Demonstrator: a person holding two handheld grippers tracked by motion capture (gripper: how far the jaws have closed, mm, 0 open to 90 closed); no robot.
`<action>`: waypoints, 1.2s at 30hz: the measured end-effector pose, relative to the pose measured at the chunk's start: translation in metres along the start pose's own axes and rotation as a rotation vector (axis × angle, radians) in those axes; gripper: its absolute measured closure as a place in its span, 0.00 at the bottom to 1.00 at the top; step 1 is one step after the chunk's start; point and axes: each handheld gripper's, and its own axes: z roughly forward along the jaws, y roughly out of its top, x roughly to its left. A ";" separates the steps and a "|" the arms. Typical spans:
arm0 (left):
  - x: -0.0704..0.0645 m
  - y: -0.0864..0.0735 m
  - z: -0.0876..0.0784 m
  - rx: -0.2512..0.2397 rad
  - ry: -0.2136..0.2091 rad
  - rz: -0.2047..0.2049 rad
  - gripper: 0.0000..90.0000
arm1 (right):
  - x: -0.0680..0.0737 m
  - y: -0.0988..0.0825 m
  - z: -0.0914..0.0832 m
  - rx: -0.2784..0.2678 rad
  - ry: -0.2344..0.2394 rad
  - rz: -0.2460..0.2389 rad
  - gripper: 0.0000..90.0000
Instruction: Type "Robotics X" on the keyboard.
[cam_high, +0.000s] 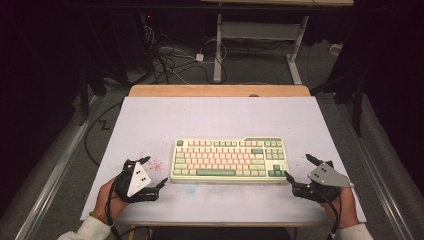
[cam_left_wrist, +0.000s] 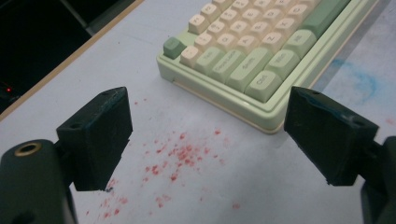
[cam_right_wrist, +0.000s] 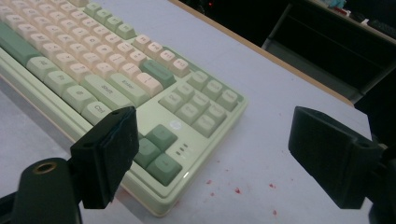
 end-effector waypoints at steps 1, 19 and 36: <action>0.000 -0.002 0.000 0.001 -0.002 -0.007 0.16 | -0.001 -0.002 0.000 0.004 0.001 0.007 0.19; -0.003 -0.018 -0.004 0.040 -0.035 -0.018 0.16 | -0.007 -0.019 -0.003 0.026 -0.004 0.045 0.19; -0.003 -0.016 -0.002 0.031 -0.040 -0.020 0.16 | -0.003 -0.018 -0.002 0.018 0.006 0.031 0.18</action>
